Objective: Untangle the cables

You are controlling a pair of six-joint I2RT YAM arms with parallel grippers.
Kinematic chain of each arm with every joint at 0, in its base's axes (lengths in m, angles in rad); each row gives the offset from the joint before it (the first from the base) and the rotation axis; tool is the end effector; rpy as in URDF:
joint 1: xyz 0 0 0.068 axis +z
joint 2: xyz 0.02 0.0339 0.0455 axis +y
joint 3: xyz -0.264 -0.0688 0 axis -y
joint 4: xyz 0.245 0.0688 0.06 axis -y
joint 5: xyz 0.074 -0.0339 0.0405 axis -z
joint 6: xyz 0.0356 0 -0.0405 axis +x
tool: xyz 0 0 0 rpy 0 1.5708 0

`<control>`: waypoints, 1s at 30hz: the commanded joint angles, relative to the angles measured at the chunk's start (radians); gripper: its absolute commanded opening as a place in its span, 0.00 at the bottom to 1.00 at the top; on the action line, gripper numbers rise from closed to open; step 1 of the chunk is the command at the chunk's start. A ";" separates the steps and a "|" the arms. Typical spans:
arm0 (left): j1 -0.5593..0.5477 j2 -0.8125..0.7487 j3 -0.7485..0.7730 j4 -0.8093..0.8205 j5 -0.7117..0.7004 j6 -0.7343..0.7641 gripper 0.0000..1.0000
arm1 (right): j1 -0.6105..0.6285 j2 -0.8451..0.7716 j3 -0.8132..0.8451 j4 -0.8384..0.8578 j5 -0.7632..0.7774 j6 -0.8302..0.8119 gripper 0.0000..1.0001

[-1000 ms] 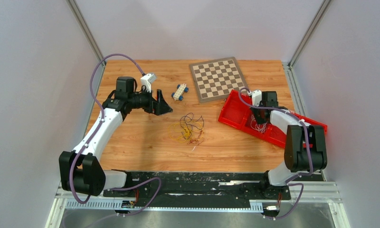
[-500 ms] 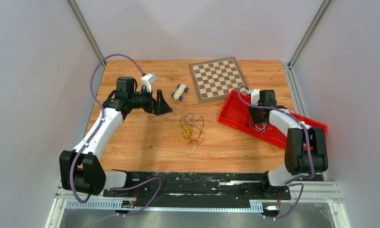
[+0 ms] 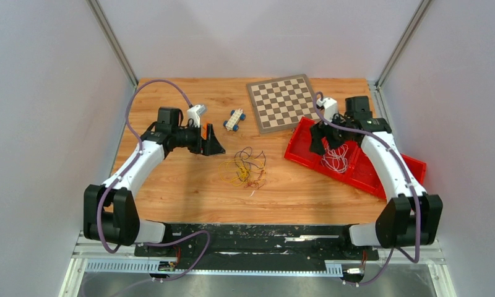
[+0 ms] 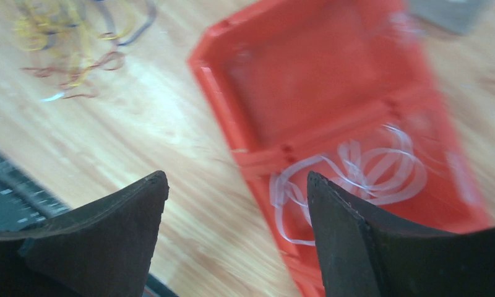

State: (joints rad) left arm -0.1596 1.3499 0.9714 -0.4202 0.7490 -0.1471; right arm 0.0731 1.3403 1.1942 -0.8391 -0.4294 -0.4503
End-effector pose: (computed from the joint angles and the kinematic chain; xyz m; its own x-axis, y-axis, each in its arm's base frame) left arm 0.2744 -0.0687 0.2646 -0.7855 0.0177 -0.6186 0.4754 0.6573 -0.5848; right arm 0.2678 0.0345 0.3056 -0.6195 -0.4422 -0.6486 -0.6281 0.7748 0.0718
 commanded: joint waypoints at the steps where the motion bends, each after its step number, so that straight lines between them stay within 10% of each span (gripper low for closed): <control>1: 0.007 0.048 -0.038 0.061 0.075 -0.012 0.90 | 0.082 0.084 0.009 0.023 -0.237 0.083 0.78; 9: -0.001 0.175 -0.108 0.204 0.200 -0.130 0.57 | 0.302 0.330 0.032 0.252 -0.294 0.233 0.66; 22: -0.029 0.362 -0.074 0.315 0.089 -0.202 0.52 | 0.472 0.583 0.107 0.465 -0.164 0.361 0.71; 30: -0.030 0.420 -0.105 0.358 0.042 -0.261 0.52 | 0.475 0.671 0.074 0.481 -0.094 0.331 0.55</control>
State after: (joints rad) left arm -0.1886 1.7496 0.8635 -0.1184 0.8249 -0.3672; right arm 0.5510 1.9694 1.2713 -0.3985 -0.5816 -0.1146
